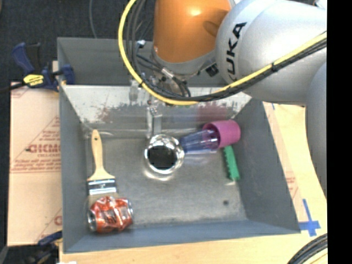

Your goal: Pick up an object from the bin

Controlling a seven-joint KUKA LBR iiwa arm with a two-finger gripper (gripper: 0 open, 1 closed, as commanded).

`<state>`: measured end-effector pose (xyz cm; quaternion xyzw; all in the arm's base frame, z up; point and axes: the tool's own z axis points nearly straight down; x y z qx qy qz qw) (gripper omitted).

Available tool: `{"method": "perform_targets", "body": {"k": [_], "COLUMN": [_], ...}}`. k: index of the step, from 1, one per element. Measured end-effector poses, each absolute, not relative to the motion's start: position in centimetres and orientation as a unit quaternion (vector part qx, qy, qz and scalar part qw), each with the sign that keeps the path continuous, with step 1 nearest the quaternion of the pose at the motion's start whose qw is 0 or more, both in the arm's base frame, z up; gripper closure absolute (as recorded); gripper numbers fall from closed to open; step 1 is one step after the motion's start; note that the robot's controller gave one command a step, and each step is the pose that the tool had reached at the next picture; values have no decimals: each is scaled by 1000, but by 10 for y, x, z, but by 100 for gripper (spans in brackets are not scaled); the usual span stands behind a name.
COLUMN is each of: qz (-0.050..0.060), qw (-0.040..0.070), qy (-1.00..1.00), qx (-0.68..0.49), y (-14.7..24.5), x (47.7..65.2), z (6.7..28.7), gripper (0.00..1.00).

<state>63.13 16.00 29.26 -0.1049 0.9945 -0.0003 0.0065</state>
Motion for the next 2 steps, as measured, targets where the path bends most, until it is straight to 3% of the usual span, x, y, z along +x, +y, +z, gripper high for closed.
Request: {"method": "perform_targets", "body": {"k": [1, 2], "qz": [1, 0], "qw": [-1, 15], "qy": [996, 993], "qx": [-88, -119], "y": [167, 151], "x": [644, 621], "z": [192, 218], "gripper": [0, 0]}}
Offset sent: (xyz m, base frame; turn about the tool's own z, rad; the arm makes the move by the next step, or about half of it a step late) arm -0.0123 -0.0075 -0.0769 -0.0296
